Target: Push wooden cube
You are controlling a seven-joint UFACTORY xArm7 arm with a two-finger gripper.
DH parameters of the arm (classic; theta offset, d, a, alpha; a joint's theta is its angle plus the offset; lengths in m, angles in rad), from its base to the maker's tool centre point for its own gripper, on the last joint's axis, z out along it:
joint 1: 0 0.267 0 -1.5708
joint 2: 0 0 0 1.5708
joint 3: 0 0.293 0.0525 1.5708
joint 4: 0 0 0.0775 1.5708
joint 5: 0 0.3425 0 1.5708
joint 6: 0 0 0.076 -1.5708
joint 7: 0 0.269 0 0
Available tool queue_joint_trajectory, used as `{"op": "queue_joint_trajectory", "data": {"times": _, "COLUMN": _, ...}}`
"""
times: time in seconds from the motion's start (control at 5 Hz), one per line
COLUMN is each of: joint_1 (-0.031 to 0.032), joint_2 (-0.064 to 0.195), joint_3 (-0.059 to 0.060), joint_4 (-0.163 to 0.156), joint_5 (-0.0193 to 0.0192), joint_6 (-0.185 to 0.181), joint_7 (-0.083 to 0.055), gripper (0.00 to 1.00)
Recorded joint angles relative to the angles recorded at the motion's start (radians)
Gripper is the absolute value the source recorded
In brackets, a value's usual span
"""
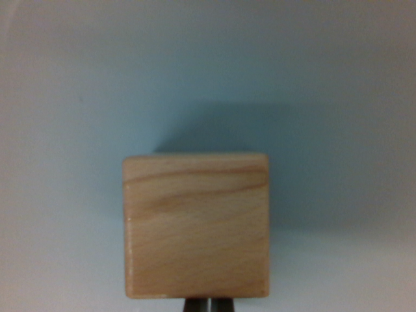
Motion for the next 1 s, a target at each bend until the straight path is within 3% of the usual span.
{"op": "queue_joint_trajectory", "data": {"times": 0.2, "joint_1": 0.0001, "joint_2": 0.029, "joint_3": -0.004, "joint_4": 0.046, "joint_5": -0.0029, "joint_6": 0.018, "joint_7": -0.003, "gripper": 1.0}}
{"op": "queue_joint_trajectory", "data": {"times": 0.4, "joint_1": 0.0001, "joint_2": 0.029, "joint_3": -0.004, "joint_4": 0.046, "joint_5": -0.0029, "joint_6": 0.018, "joint_7": -0.003, "gripper": 1.0}}
{"op": "queue_joint_trajectory", "data": {"times": 0.6, "joint_1": 0.0001, "joint_2": 0.056, "joint_3": -0.007, "joint_4": 0.091, "joint_5": -0.0057, "joint_6": 0.035, "joint_7": -0.006, "gripper": 1.0}}
{"op": "queue_joint_trajectory", "data": {"times": 0.8, "joint_1": 0.0001, "joint_2": 0.056, "joint_3": -0.007, "joint_4": 0.091, "joint_5": -0.0057, "joint_6": 0.035, "joint_7": -0.006, "gripper": 1.0}}
{"op": "queue_joint_trajectory", "data": {"times": 1.0, "joint_1": 0.0002, "joint_2": 0.082, "joint_3": -0.01, "joint_4": 0.133, "joint_5": -0.0083, "joint_6": 0.051, "joint_7": -0.009, "gripper": 1.0}}
